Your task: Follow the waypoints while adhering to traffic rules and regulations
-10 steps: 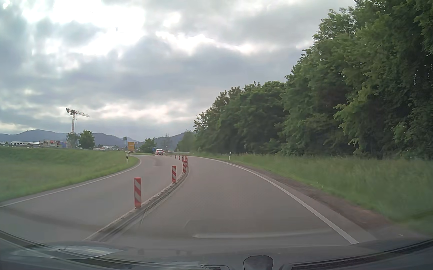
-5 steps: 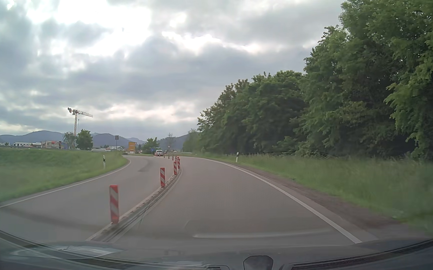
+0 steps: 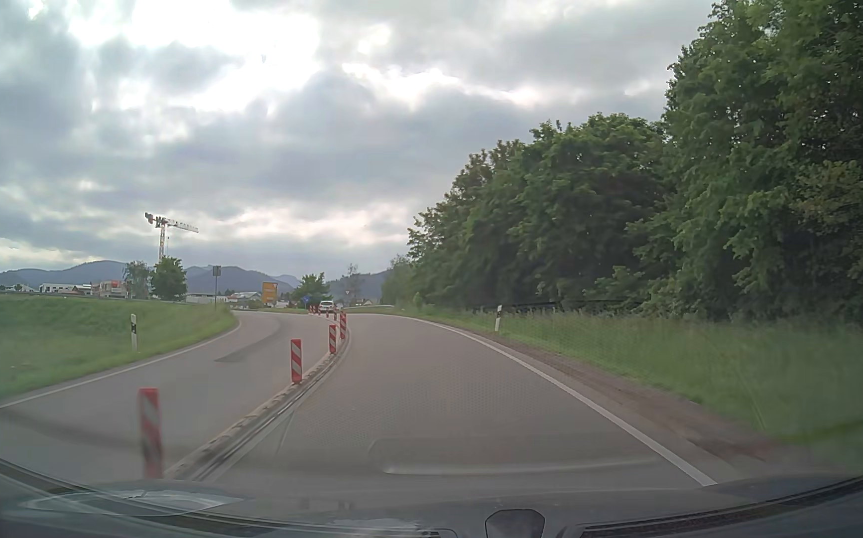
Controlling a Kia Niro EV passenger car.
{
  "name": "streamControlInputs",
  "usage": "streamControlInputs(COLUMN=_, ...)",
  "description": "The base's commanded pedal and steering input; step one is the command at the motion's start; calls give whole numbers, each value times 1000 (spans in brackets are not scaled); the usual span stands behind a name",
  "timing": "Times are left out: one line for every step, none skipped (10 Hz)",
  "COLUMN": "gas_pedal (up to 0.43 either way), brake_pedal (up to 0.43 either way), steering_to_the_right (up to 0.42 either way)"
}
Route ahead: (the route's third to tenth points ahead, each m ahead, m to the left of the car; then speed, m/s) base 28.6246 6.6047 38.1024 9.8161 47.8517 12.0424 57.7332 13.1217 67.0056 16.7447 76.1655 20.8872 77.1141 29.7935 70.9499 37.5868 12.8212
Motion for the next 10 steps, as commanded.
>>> streamControlInputs(gas_pedal=118, brake_pedal=0, steering_to_the_right=-35)
streamControlInputs(gas_pedal=118, brake_pedal=0, steering_to_the_right=-37)
streamControlInputs(gas_pedal=118, brake_pedal=0, steering_to_the_right=-39)
streamControlInputs(gas_pedal=118, brake_pedal=0, steering_to_the_right=-40)
streamControlInputs(gas_pedal=118, brake_pedal=0, steering_to_the_right=-40)
streamControlInputs(gas_pedal=118, brake_pedal=0, steering_to_the_right=-40)
streamControlInputs(gas_pedal=118, brake_pedal=0, steering_to_the_right=-41)
streamControlInputs(gas_pedal=150, brake_pedal=0, steering_to_the_right=-41)
streamControlInputs(gas_pedal=150, brake_pedal=0, steering_to_the_right=-41)
streamControlInputs(gas_pedal=150, brake_pedal=0, steering_to_the_right=-41)
